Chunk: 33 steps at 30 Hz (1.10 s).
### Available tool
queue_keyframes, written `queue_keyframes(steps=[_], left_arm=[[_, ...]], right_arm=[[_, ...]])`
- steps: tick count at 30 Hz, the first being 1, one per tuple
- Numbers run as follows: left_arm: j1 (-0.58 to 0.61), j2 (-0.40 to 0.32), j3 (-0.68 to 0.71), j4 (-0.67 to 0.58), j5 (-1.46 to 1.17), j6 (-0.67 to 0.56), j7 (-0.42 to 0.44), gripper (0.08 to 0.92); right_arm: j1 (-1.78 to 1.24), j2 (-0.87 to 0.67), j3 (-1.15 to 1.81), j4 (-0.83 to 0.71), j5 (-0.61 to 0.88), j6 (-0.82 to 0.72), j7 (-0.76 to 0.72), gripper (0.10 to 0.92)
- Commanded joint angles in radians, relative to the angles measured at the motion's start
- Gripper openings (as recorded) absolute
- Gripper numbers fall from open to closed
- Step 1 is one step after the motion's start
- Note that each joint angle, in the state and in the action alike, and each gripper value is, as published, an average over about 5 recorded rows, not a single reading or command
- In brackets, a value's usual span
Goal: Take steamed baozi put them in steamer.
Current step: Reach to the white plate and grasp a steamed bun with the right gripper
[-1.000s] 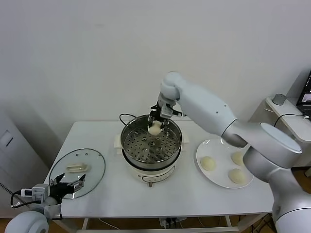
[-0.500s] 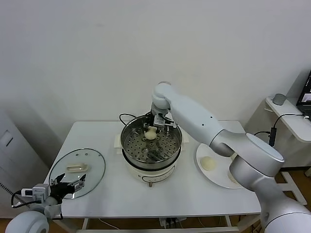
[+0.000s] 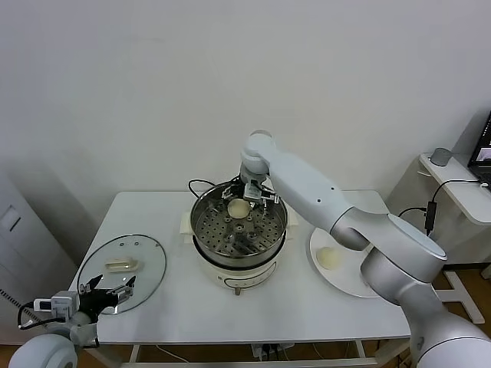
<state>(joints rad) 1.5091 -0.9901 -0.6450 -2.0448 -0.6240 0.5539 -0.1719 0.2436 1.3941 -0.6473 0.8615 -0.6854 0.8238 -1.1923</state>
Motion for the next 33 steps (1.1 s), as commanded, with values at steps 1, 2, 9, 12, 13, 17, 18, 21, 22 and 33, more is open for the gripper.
queue_keyframes(steps=[1, 2, 9, 12, 13, 17, 18, 21, 22, 33], left_arm=[[0.002, 0.000, -0.002, -0.003, 0.000, 0.000, 0.000, 0.823], [0.003, 0.000, -0.004, -0.003, 0.000, 0.000, 0.000, 0.823], [0.024, -0.014, -0.029, -0.012, -0.001, 0.000, 0.000, 0.823], [0.024, -0.022, -0.032, -0.018, 0.000, 0.002, 0.000, 0.823], [0.024, -0.024, -0.032, -0.019, 0.000, 0.002, -0.001, 0.823], [0.025, -0.029, -0.032, -0.023, 0.002, 0.004, -0.001, 0.823], [0.025, -0.030, -0.032, -0.024, 0.003, 0.005, -0.001, 0.823], [0.023, -0.028, -0.031, -0.025, 0.003, 0.006, -0.001, 0.823], [0.022, -0.026, -0.032, -0.025, 0.003, 0.006, -0.001, 0.823], [0.017, -0.031, -0.029, -0.029, 0.003, 0.010, -0.003, 0.823]], right_arm=[[0.136, -0.059, -0.105, -0.015, 0.300, 0.033, -0.063, 0.822], [0.170, -0.076, -0.141, -0.026, 0.378, 0.010, -0.073, 0.822], [0.326, -0.161, -0.379, -0.122, 0.752, -0.292, -0.141, 0.823], [0.350, -0.220, -0.493, -0.115, 0.888, -0.430, -0.144, 0.823], [0.352, -0.238, -0.511, -0.111, 0.914, -0.458, -0.143, 0.823], [0.350, -0.327, -0.574, -0.074, 1.004, -0.566, -0.134, 0.823], [0.349, -0.352, -0.586, -0.057, 1.021, -0.591, -0.132, 0.823], [0.344, -0.426, -0.617, 0.003, 1.047, -0.655, -0.120, 0.823], [0.342, -0.446, -0.626, 0.027, 1.052, -0.673, -0.115, 0.823], [0.206, -0.552, -0.610, 0.089, 0.997, -0.732, -0.052, 0.823]])
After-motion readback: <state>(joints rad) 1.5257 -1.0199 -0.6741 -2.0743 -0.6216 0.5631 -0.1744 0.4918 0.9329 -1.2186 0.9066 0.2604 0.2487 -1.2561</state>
